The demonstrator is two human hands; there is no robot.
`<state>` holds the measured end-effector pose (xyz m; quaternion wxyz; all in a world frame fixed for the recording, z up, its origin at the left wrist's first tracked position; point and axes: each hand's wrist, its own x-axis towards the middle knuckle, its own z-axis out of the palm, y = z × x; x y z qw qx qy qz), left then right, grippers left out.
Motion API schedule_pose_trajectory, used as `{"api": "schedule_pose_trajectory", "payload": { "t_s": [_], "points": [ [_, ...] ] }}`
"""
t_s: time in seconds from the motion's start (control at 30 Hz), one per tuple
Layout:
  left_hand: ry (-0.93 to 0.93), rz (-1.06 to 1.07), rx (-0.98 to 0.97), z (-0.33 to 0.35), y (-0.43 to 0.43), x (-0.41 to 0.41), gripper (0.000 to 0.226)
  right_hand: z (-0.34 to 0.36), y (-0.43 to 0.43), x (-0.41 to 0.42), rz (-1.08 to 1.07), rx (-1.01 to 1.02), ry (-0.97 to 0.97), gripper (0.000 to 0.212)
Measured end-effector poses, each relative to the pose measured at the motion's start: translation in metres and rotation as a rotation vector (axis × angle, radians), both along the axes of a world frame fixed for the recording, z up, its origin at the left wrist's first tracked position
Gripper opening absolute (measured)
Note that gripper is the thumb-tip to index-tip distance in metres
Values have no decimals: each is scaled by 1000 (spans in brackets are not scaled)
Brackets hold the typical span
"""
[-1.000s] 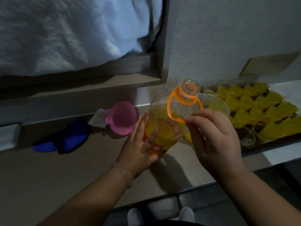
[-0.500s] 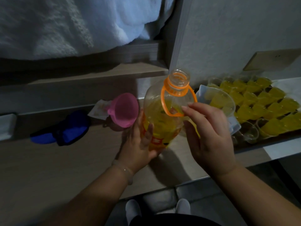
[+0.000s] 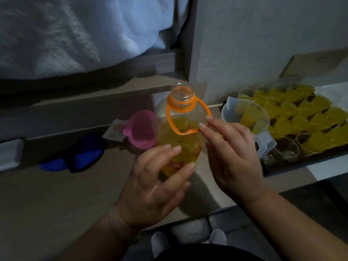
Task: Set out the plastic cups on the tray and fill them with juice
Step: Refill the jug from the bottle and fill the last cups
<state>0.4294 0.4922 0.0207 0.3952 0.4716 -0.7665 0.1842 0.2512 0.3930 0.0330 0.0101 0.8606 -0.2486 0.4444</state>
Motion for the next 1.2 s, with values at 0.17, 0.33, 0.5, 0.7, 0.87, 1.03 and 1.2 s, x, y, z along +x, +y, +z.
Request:
{"api": "schedule_pose_trajectory", "payload": {
  "t_s": [0.17,0.33,0.5,0.7,0.87,1.03,1.2],
  "points": [
    [-61,-99,-65,31,-7,-26,48,6,-4,-11,-10,9,-39,37],
    [-98,-134,15,33,-29,-49,43,7,-12,-37,-199,92,-137,27],
    [-63,-125,154,23,-46,-80,47,0,-25,-60,-362,228,-186,26],
    [-12,-49,263,8,-70,-113,49,-5,-35,-90,-456,610,-274,56],
    [49,17,289,8,-86,-132,45,-15,-42,-104,-417,1025,-289,51],
    [64,103,284,9,-98,-143,44,-19,-55,-107,-302,1068,-253,13],
    [55,113,256,13,-107,-139,43,-23,-66,-99,-324,1162,-201,37]
  ]
}}
